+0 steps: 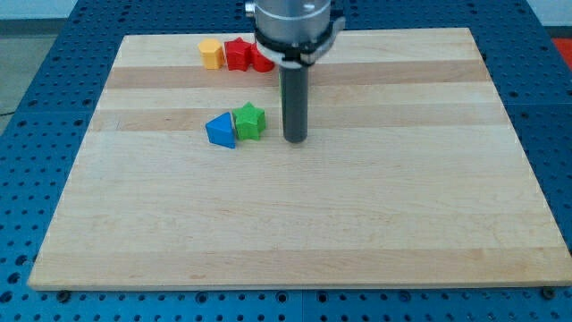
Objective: Push blue triangle into green star
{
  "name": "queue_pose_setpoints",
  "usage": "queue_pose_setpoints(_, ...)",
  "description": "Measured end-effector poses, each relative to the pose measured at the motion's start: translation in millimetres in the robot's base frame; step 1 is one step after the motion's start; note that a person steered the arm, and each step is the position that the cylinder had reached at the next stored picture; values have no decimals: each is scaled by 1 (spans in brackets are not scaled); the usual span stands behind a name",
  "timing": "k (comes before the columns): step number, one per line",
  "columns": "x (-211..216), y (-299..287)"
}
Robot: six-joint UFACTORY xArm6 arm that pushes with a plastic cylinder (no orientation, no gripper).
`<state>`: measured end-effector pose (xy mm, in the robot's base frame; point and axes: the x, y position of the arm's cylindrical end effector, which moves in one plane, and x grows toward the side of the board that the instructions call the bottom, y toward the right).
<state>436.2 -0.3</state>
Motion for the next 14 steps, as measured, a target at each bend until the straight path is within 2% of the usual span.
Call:
queue_pose_setpoints(1, 34, -14)
queue_pose_setpoints(2, 40, -64)
queue_pose_setpoints(3, 40, -124)
queue_pose_setpoints(4, 24, -157)
queue_pose_setpoints(5, -6, -156)
queue_pose_setpoints(8, -6, -63)
queue_pose_setpoints(10, -40, -52)
queue_pose_setpoints(12, -25, -57)
queue_pose_setpoints(14, -62, 24)
